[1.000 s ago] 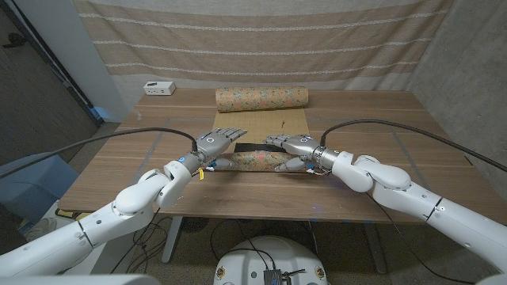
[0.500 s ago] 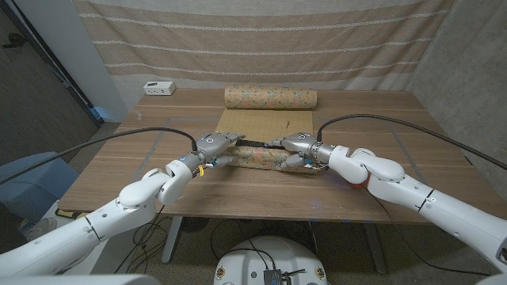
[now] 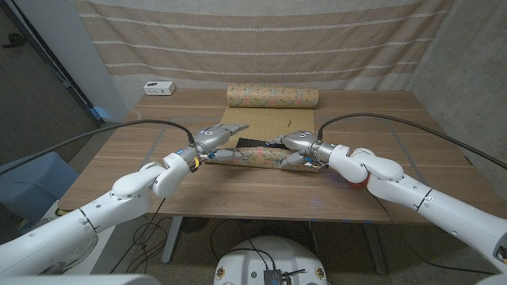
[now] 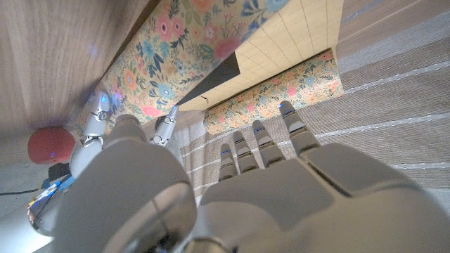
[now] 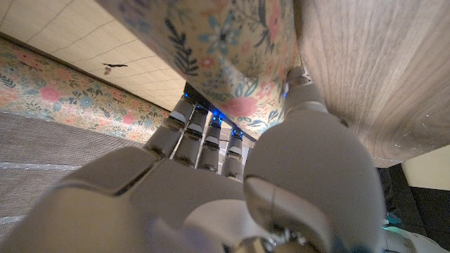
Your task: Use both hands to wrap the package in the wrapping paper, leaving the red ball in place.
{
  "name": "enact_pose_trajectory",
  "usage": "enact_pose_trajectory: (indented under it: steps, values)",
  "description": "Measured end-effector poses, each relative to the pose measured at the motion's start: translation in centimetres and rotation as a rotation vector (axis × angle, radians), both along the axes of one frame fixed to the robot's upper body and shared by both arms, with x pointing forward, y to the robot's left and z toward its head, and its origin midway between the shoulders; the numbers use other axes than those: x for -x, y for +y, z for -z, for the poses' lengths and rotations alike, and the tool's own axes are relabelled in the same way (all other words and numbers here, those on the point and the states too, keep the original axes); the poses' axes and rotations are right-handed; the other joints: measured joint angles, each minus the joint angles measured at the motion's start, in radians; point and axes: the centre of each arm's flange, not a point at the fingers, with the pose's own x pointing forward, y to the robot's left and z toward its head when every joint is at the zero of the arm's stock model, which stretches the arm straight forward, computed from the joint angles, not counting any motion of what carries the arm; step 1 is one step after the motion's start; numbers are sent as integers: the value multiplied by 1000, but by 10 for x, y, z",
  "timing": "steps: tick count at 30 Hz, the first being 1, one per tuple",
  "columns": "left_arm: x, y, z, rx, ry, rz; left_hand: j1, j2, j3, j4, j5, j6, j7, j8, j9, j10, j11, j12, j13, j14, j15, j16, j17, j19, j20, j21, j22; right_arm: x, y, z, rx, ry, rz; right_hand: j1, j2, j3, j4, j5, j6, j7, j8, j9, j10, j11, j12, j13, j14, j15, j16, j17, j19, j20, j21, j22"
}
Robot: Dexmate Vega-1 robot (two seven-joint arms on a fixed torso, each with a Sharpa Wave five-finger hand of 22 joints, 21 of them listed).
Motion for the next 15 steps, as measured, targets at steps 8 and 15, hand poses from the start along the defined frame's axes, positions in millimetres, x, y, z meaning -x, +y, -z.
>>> enact_pose_trajectory:
  steps: [8, 15]
  values:
    - [4, -10, 0, -88, 30, 16, 78, -55, -56, -56, 78, -149, -18, -4, 0, -131, 43, -7, 5, -129, 52, 0, 5, -75, 4, -49, 1, 1, -1, 1, -16, -4, -10, -6, 6, -8, 8, -29, 25, 8, 2, 0, 12, 12, 9, 0, 23, 23, 13, 18, 11, -11, 8, 1]
    - [2, -20, 5, -190, 70, -28, 136, -21, -76, -76, 126, -168, 7, -4, 3, -213, 70, -7, 5, -205, 79, 0, 5, -106, 4, -67, 3, 1, -1, 0, -30, -4, -13, -20, 20, -7, 7, -38, 27, 9, -3, 0, 24, 17, 9, -2, 23, 22, 13, 18, 11, -11, 9, 1]
